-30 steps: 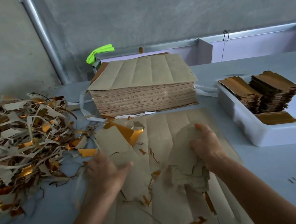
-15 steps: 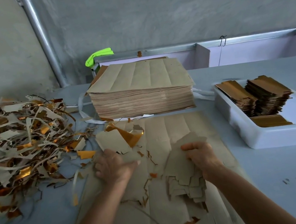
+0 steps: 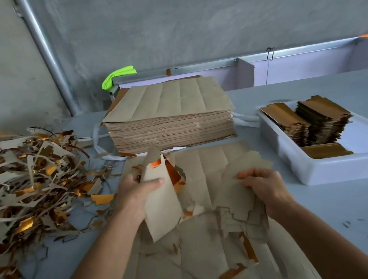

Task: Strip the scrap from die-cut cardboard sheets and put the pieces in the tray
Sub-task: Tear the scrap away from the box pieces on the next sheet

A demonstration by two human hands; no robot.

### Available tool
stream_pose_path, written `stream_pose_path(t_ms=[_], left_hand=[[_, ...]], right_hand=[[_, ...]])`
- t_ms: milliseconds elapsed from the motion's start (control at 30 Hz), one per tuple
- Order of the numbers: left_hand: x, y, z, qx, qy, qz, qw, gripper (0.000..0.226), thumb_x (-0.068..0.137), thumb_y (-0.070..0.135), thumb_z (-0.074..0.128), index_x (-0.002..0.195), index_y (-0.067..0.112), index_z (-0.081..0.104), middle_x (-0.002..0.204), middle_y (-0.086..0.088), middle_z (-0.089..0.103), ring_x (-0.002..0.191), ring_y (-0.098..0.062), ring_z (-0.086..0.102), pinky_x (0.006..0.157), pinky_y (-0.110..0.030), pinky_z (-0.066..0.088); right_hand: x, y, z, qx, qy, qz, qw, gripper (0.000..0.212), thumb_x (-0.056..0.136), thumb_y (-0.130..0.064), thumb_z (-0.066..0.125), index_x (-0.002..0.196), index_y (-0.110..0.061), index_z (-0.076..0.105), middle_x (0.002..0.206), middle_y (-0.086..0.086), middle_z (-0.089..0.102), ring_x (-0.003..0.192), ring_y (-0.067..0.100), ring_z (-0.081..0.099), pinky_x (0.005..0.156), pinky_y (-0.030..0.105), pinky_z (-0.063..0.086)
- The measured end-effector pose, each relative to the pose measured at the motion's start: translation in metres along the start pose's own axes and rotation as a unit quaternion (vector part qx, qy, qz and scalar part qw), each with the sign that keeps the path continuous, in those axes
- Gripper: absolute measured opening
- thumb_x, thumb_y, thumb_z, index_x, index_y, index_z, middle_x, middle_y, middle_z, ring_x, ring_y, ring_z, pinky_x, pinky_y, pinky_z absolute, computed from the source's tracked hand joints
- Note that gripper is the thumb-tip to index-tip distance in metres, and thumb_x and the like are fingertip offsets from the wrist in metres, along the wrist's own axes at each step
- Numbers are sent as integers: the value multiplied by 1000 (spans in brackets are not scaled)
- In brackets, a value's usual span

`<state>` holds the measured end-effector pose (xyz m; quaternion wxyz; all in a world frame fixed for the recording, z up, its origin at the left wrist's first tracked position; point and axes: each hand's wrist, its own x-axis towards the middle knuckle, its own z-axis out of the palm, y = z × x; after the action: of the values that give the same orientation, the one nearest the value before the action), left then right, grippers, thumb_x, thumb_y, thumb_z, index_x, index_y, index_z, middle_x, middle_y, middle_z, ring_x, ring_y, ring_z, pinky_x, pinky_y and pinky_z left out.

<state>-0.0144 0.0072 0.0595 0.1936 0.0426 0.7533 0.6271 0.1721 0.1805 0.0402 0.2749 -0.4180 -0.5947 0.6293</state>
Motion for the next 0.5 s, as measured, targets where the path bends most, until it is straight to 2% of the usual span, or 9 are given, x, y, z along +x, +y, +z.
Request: stream_pose_path(t_ms=[100, 200, 300, 400, 500], left_hand=[[-6, 12, 1, -42, -100, 45, 993, 31, 71, -3, 75, 96, 13, 65, 84, -2, 73, 80, -19, 67, 64, -31, 49], [-11, 17, 4, 72, -55, 133, 987, 29, 70, 3, 79, 80, 25, 62, 78, 11, 65, 72, -4, 58, 57, -19, 38], [-13, 27, 3, 87, -49, 186, 977, 27, 70, 6, 80, 84, 22, 65, 78, 13, 65, 69, -1, 59, 55, -16, 39], [-16, 42, 3, 1, -124, 152, 981, 20, 75, 3, 74, 86, 19, 68, 78, 7, 72, 72, -7, 67, 62, -22, 49], [-19, 50, 2, -71, -208, 100, 970, 27, 69, 4, 71, 94, 12, 68, 88, -3, 75, 80, -16, 71, 66, -28, 53]], right_hand=[[1, -6, -9, -24, 4, -31, 999, 19, 79, 3, 67, 75, -16, 68, 90, 10, 67, 92, 32, 64, 86, 49, 54], [1, -10, -14, -64, 18, -62, 996, 20, 79, -1, 68, 75, -20, 69, 94, 8, 67, 94, 28, 63, 87, 49, 54], [0, -15, -17, -103, 20, -98, 990, 24, 80, -3, 66, 73, -26, 68, 93, 2, 66, 91, 24, 62, 86, 46, 54], [-2, -26, -17, -139, 8, -139, 980, 29, 82, -4, 63, 73, -31, 67, 90, -6, 62, 88, 19, 62, 82, 42, 56], [-7, -38, -15, -155, -19, -176, 972, 31, 84, -4, 62, 71, -32, 68, 86, -11, 62, 80, 10, 61, 66, 27, 56]])
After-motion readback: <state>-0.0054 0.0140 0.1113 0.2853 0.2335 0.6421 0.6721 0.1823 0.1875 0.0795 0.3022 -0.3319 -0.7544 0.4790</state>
